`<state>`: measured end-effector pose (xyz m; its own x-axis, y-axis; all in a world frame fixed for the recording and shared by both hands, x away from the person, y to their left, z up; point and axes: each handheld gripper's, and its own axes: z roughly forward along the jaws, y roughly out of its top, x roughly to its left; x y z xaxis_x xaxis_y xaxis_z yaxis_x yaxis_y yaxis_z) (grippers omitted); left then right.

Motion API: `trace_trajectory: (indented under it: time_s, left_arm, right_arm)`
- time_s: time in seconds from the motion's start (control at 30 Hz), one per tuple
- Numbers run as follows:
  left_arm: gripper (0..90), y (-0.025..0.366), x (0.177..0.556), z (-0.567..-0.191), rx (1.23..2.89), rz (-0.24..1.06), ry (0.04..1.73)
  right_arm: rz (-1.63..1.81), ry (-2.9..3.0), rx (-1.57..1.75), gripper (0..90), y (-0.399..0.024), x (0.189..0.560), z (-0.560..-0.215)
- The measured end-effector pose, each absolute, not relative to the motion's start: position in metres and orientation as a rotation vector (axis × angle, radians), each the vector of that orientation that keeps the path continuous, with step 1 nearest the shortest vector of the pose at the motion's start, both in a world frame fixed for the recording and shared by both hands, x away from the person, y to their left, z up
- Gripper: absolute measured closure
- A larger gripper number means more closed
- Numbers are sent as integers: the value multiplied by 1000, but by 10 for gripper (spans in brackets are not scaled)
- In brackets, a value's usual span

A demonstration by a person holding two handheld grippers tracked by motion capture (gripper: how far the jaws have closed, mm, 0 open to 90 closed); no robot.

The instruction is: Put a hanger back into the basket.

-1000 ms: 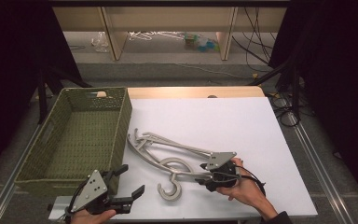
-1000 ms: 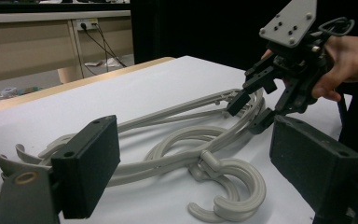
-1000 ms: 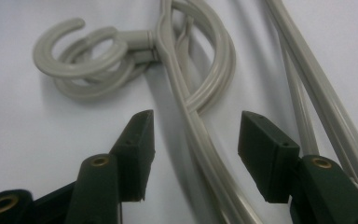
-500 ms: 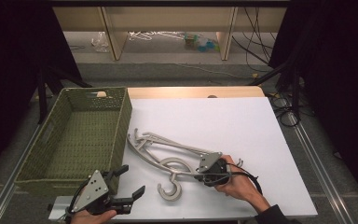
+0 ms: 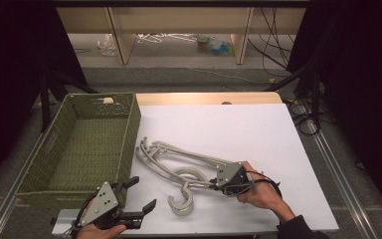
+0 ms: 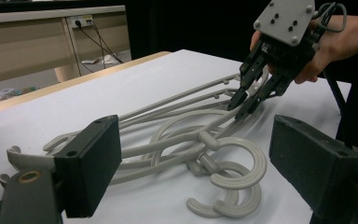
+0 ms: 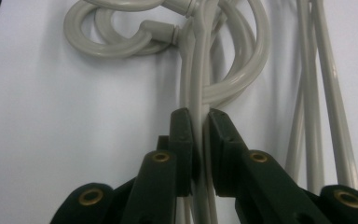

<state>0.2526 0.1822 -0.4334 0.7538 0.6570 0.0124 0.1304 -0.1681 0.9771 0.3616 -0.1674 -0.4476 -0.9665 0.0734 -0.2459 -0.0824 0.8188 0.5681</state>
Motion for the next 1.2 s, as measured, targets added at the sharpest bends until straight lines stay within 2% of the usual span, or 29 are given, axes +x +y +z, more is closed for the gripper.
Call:
trace_trajectory:
  time_s: [0.1,0.27,0.47,0.57,0.67,0.73,0.83,1.1,1.2]
  left_arm:
    - [170,179,256,-433,1732,569,606]
    - [243,163,274,-436,1813,642,596]
    - [280,139,301,-453,2036,662,600]
    - [322,134,309,-453,2034,732,540]
    - [345,129,318,-451,2069,734,514]
    - [355,126,323,-450,2143,705,489]
    - [386,121,329,-451,2217,731,406]
    - [421,110,338,-455,2231,736,300]
    - [465,106,340,-455,2238,736,262]
  right_arm:
    - [881,2737,-28,815,-170,362,-443]
    - [910,2728,-56,815,-173,362,-433]
    - [929,2719,-63,816,-175,358,-422]
    - [921,2712,-76,816,-177,357,-419]
    - [943,2732,-48,816,-178,356,-417]
    - [946,2729,-46,816,-179,355,-416]
    - [949,2730,-58,816,-179,355,-415]
    - [958,2726,-54,815,-180,356,-414]
    - [961,2725,-55,815,-180,355,-414]
